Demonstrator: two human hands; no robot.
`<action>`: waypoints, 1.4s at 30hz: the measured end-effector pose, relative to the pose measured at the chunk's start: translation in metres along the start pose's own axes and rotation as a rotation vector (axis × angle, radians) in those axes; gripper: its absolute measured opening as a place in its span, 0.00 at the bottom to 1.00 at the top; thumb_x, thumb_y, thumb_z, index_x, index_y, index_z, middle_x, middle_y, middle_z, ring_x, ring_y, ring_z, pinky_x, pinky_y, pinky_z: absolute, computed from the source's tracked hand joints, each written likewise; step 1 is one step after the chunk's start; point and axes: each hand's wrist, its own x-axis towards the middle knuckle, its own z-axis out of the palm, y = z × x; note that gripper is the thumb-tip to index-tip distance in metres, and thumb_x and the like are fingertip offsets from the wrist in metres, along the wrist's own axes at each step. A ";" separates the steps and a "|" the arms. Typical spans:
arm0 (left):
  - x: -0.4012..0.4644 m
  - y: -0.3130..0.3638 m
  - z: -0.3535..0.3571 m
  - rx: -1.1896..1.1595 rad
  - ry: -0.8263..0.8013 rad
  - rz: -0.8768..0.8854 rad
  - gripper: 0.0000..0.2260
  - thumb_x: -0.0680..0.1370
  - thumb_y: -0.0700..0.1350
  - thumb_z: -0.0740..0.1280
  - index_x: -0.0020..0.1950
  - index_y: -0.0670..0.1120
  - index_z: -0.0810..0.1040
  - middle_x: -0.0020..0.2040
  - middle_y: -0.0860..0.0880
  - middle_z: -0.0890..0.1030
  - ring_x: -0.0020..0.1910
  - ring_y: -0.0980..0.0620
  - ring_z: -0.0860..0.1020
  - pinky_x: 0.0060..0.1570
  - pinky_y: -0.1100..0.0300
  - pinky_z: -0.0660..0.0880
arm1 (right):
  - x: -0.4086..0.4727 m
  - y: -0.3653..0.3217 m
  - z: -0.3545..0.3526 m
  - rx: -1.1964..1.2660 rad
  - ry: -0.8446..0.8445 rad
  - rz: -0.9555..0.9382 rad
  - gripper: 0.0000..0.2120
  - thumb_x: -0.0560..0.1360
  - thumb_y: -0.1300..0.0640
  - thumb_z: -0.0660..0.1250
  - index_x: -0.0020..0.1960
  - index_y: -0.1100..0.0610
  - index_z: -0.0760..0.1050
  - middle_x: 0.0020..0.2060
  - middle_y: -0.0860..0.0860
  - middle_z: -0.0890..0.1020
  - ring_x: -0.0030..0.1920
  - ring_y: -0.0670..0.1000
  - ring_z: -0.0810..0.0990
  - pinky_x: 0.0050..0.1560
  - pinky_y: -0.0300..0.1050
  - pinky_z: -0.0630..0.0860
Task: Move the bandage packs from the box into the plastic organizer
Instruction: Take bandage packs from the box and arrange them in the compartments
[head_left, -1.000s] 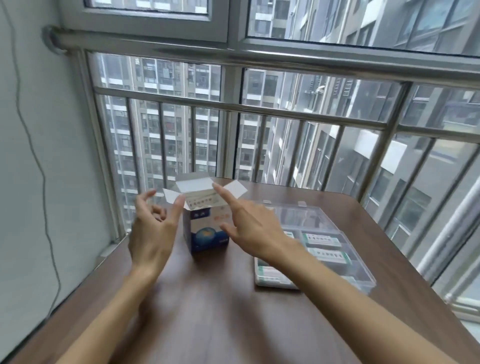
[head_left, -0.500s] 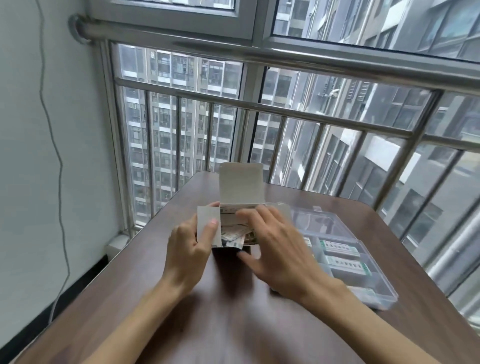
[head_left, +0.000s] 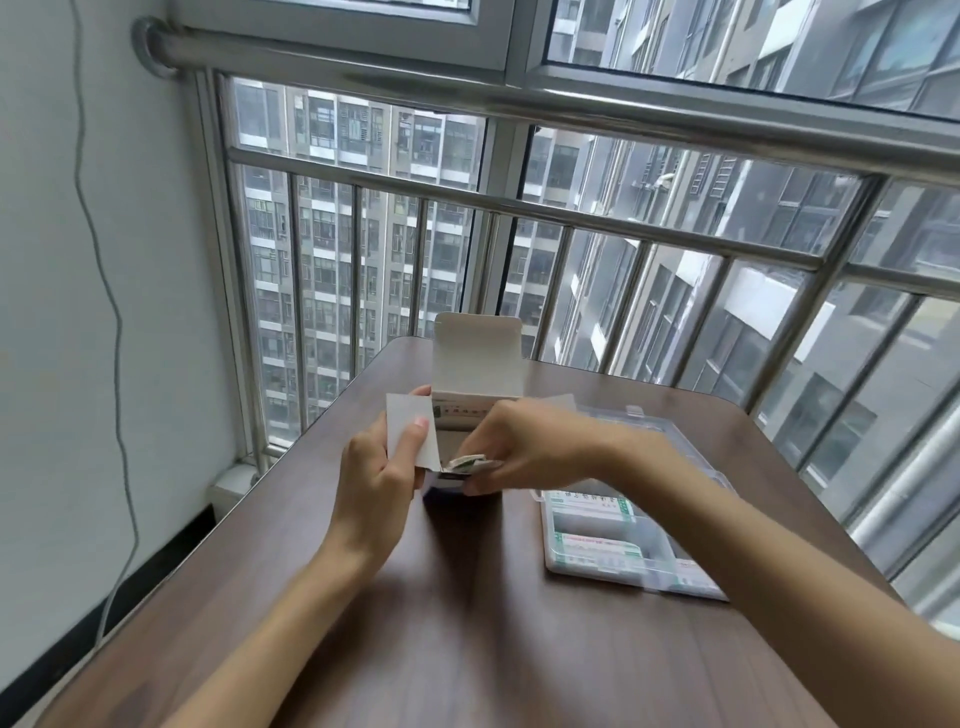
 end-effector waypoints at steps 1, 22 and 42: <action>0.001 0.000 0.000 -0.014 -0.001 -0.009 0.14 0.76 0.49 0.57 0.58 0.52 0.78 0.25 0.55 0.74 0.24 0.57 0.67 0.25 0.65 0.65 | 0.000 0.001 -0.006 0.048 -0.044 0.008 0.09 0.74 0.54 0.69 0.45 0.60 0.79 0.34 0.52 0.76 0.34 0.46 0.70 0.36 0.41 0.67; 0.021 0.000 -0.013 -0.242 -0.110 -0.482 0.09 0.79 0.51 0.63 0.46 0.48 0.79 0.32 0.58 0.79 0.29 0.59 0.69 0.34 0.64 0.65 | -0.001 0.023 0.000 1.031 0.655 0.173 0.03 0.77 0.56 0.65 0.49 0.50 0.77 0.43 0.50 0.82 0.45 0.47 0.79 0.44 0.37 0.71; -0.002 0.080 0.054 -0.085 -0.585 -0.258 0.09 0.79 0.49 0.60 0.56 0.51 0.77 0.46 0.51 0.85 0.38 0.58 0.82 0.29 0.67 0.75 | -0.080 0.040 0.022 1.273 0.752 0.204 0.15 0.65 0.45 0.71 0.44 0.57 0.83 0.34 0.51 0.78 0.36 0.46 0.73 0.42 0.40 0.69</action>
